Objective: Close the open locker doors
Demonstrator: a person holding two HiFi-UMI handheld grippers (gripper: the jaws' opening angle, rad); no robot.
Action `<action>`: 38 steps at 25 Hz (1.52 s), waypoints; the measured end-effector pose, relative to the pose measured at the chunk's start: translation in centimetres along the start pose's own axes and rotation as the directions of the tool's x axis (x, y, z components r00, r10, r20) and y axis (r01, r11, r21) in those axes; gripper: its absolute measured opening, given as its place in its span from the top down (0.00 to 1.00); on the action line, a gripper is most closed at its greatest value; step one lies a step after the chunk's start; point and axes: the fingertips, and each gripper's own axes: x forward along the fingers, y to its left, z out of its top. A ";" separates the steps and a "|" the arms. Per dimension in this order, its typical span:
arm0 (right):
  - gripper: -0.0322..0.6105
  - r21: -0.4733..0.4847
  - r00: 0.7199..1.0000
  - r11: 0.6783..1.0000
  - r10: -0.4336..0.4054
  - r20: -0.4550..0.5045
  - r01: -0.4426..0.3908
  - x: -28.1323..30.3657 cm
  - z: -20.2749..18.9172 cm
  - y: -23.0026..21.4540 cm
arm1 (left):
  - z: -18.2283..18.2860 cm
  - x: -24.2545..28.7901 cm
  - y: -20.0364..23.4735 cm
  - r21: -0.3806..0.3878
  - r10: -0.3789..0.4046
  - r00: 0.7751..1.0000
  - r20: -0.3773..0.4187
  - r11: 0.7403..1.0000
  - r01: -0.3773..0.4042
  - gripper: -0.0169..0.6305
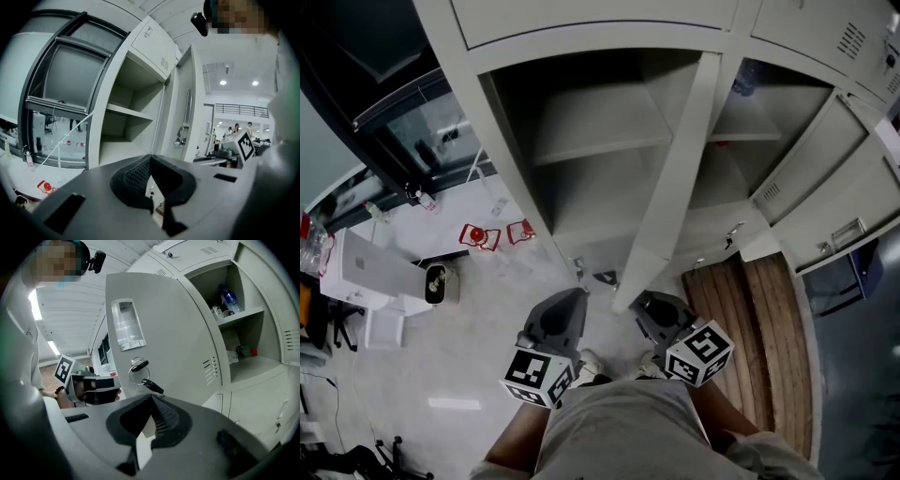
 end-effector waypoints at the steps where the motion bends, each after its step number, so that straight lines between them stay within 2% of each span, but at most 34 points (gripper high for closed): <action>1: 0.91 0.000 1.000 1.000 -0.001 0.001 0.001 0.3 0.1 0.1 | 0.1 -0.2 0.3 0.001 -0.001 1.000 0.000 1.000 0.001 0.95; 24: 0.91 0.011 0.997 0.997 -0.076 0.033 0.076 5.2 0.8 1.1 | -0.1 -3.8 6.3 0.025 -0.030 1.000 -0.007 0.999 0.030 0.95; 28: 0.91 0.007 0.997 0.997 -0.072 0.032 0.072 5.9 0.9 1.1 | -0.2 -4.1 6.8 0.018 -0.019 1.000 0.002 1.000 0.019 0.95; 38: 0.91 -0.020 1.000 1.000 -0.005 -0.005 0.005 9.3 1.8 1.0 | 0.5 -4.5 9.4 -0.016 0.072 0.997 0.017 0.997 -0.072 0.95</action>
